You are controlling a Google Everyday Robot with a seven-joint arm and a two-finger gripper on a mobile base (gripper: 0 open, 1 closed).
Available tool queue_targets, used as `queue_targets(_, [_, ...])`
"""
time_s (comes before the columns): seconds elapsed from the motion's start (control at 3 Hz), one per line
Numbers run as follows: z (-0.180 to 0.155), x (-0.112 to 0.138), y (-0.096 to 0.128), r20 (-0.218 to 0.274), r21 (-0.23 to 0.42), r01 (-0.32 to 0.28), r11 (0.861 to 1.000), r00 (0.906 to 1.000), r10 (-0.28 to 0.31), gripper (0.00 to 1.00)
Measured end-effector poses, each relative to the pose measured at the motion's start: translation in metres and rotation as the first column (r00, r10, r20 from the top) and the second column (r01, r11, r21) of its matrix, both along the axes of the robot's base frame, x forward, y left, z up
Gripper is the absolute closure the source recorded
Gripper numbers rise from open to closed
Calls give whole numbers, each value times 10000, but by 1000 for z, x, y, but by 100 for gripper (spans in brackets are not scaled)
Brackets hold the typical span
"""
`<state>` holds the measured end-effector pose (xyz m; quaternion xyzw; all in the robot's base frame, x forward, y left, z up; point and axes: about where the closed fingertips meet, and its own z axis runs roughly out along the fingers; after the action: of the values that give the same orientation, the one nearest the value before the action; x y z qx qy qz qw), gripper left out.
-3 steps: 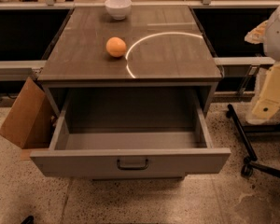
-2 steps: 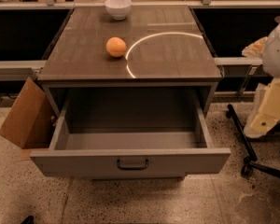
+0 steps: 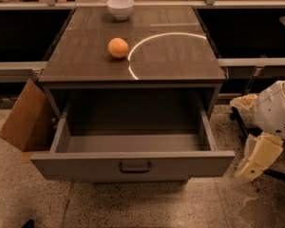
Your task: Close top drawer
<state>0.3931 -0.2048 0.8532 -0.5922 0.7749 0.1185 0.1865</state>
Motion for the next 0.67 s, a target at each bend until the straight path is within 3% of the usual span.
queue_targets(0.33, [1,0,0,15,-16,-4,10000,10000,4,0])
queue_targets(0.67, [-23,-10,-3,-81,173,-497,9986,9987,498,0])
